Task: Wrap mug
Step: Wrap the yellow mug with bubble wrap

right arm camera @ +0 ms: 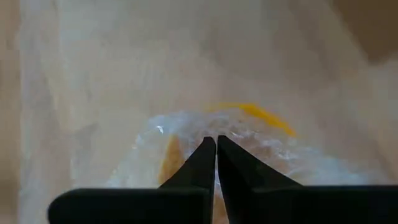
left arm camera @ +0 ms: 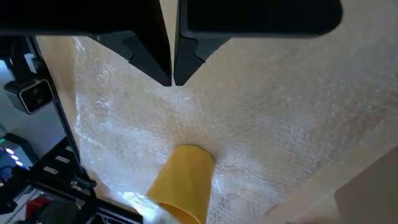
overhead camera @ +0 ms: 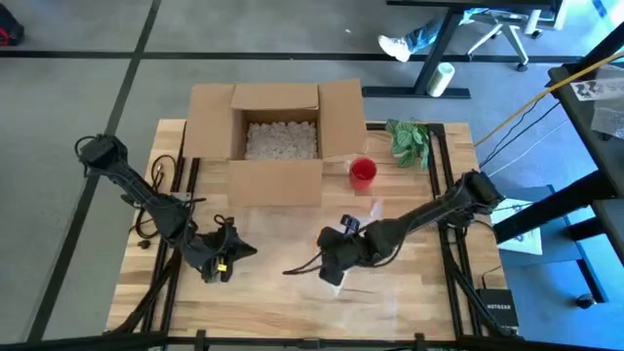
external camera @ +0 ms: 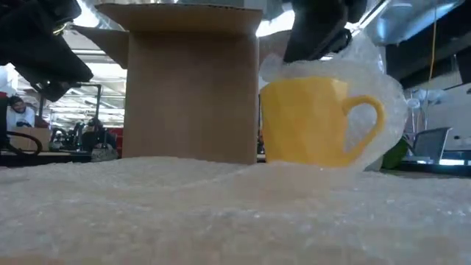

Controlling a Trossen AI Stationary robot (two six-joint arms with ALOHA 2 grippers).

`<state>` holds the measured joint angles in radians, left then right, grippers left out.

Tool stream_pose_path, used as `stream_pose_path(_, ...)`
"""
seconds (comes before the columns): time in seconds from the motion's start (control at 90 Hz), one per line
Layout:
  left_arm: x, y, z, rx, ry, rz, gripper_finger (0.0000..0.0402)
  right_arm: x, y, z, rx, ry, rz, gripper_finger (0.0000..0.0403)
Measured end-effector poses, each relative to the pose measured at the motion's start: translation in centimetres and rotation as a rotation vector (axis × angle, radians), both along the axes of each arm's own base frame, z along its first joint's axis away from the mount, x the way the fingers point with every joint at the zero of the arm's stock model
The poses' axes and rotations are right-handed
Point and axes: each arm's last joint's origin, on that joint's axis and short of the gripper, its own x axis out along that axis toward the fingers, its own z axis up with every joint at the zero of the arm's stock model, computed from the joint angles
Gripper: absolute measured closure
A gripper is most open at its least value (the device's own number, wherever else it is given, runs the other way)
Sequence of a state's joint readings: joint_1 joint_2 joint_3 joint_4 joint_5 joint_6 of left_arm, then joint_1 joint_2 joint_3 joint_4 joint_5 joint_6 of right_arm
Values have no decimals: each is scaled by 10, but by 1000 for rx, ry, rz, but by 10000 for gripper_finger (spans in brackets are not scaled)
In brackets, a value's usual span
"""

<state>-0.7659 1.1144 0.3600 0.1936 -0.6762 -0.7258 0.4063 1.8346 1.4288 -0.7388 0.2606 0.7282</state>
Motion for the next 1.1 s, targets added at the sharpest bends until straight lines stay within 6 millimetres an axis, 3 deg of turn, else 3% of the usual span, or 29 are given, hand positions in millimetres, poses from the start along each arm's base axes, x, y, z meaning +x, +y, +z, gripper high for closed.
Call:
stream_pose_path(0.222,0,0,0,0,-1,-1,402,7,-15,-9,80,82,15,403)
stream_pose_path(0.5,0,0,0,-5,0,1,402,21,-22,-50,177,232,76,403)
stream_pose_path(0.833,0,0,0,-1,0,0,402,26,-19,-36,228,130,140,394)
stream_pose_path(1.1,0,0,0,-4,0,1,402,25,-19,-28,235,112,143,325)
